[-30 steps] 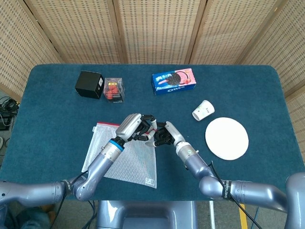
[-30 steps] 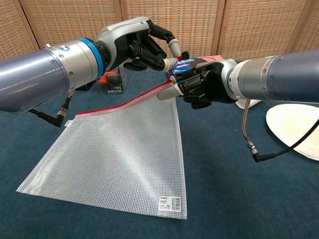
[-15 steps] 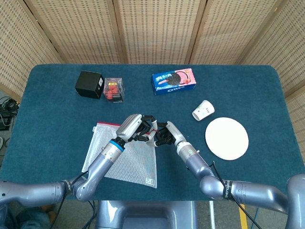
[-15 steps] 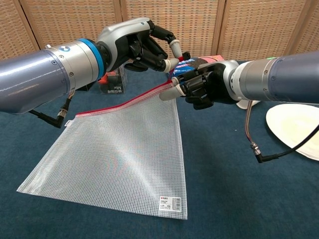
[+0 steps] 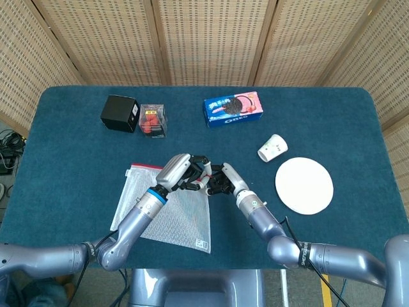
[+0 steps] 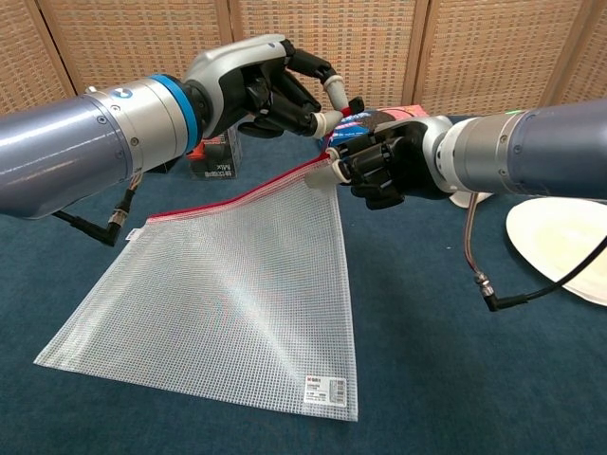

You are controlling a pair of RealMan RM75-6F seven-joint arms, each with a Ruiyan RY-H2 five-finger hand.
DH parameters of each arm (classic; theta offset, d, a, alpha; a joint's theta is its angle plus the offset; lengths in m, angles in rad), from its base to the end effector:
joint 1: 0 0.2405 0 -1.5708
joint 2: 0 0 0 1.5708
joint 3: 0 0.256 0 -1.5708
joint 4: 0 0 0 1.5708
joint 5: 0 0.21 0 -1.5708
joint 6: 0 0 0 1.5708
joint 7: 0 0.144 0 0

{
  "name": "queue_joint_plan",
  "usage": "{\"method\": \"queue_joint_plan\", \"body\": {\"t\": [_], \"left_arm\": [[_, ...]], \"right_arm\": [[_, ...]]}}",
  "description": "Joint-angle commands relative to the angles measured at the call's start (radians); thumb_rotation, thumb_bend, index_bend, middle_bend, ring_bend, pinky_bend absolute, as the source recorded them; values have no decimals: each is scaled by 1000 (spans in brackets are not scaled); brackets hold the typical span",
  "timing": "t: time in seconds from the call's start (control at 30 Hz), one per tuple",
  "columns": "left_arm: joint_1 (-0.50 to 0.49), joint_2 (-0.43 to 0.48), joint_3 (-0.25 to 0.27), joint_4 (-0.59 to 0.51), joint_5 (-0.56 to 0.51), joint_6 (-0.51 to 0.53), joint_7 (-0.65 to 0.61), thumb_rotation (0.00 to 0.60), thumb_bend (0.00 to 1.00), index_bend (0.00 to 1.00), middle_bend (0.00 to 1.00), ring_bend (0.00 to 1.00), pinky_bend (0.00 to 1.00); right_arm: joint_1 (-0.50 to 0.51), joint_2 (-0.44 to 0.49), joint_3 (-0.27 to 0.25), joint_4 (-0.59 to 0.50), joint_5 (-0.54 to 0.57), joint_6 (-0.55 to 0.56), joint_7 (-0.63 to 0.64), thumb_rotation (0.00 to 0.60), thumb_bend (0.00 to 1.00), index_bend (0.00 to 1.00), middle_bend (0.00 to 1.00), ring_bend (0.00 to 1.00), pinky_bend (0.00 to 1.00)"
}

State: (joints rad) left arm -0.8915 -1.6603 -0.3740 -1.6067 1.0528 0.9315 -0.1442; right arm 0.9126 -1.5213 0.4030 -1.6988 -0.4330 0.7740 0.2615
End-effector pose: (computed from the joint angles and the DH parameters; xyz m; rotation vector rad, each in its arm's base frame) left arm -0.0185 0.3448 -0.0261 -1.6963 -1.5992 -1.5520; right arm -0.0652 -0.3543 -0.0237 1.1728 -2.2698 1.2337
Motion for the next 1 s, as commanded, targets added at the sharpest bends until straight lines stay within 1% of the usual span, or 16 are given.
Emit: {"method": "queue_joint_plan", "body": {"t": [0.03, 0.17, 0.47, 0.57, 0.63, 0.7, 0.8, 1.0], "left_arm": [[0, 1, 0, -1, 0, 0, 0, 600, 703, 749, 915, 952, 1000], [1, 2, 1, -2, 0, 0, -1, 600, 703, 749, 915, 952, 1000], [3, -1, 3, 4, 2, -1, -7, 600, 703, 749, 915, 952, 1000], [3, -2, 5, 9, 2, -1, -8, 600, 704, 750, 915, 952, 1000], [3, -2, 5, 10, 3, -1, -7, 600, 719, 755, 915, 952, 1000], [4, -3, 7, 15, 1, 3, 0, 600, 763, 787, 918, 951, 1000], [5, -6, 10, 21, -7, 8, 15, 600, 785, 831, 921, 952, 1000], [9, -4, 13, 27, -14, 8, 18, 600, 832, 840, 922, 952, 1000]], "right_arm": [[-2, 0, 1, -1, -1, -3, -2, 600, 421, 600, 918, 883, 992], [-6, 0, 4, -1, -4, -9, -2, 600, 454, 600, 918, 883, 992], [-16, 0, 7, -1, -16, -19, -2, 600, 599, 611, 923, 883, 992], [-21, 2, 7, -2, -20, -23, -1, 600, 716, 621, 924, 884, 992], [-22, 5, 5, -6, -20, -24, -3, 600, 831, 644, 926, 886, 992], [-25, 9, 5, -13, -20, -27, -3, 600, 884, 668, 927, 889, 992], [-31, 18, 4, -28, -24, -31, -2, 600, 900, 675, 928, 892, 992], [-46, 32, 10, -48, -41, -33, 10, 600, 901, 675, 930, 893, 992]]}}
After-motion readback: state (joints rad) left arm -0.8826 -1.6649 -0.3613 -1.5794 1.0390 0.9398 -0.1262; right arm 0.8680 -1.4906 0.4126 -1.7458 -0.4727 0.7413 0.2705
